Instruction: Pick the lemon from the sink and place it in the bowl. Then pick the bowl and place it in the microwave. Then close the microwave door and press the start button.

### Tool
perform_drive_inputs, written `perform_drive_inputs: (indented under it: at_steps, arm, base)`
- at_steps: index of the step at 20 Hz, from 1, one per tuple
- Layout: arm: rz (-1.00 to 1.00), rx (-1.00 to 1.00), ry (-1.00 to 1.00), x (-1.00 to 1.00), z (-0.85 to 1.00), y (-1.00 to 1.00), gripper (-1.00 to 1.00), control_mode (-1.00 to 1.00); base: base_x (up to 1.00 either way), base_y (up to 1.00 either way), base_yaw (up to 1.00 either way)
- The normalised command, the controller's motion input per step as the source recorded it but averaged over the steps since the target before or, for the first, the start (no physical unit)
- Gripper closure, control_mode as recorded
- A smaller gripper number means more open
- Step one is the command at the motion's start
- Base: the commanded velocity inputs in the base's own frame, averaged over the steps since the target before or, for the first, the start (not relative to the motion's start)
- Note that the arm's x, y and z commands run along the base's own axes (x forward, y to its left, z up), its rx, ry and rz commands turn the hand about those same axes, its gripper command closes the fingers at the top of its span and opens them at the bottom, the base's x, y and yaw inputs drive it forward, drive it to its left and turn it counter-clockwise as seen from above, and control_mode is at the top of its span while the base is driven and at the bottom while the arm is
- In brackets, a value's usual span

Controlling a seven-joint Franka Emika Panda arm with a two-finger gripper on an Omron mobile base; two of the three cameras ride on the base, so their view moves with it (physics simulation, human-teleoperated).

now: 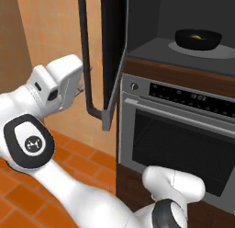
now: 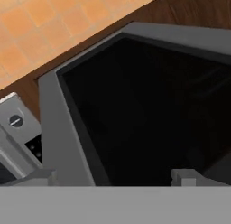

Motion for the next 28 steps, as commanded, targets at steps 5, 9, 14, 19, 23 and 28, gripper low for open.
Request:
perform_drive_inputs:
  at_steps: [5, 9, 14, 19, 23, 28]
  arm:
    - [0.0, 0.13, -0.16, -0.01, 0.01, -0.89, -1.0, -1.0]
    - [0.01, 0.15, -0.21, -0.02, 0.1, -0.88, -1.0, -1.0]
    - [0.02, 0.16, -0.23, -0.28, 0.24, -0.83, -1.0, -1.0]
    - [0.04, 0.15, -0.22, -0.01, 0.2, -0.81, -1.0, -1.0]
    - [0.07, 0.15, -0.12, 0.19, 0.08, -0.71, -1.0, -1.0]
    - [0.12, 0.15, 0.0, 0.48, 0.0, -0.73, -1.0, -1.0]
  base:
    - [0.0, 0.0, 0.0]
    - [0.0, 0.0, 0.0]
    - [0.0, 0.0, 0.0]
    - [0.0, 0.0, 0.0]
    - [0.0, 0.0, 0.0]
    - [0.0, 0.0, 0.0]
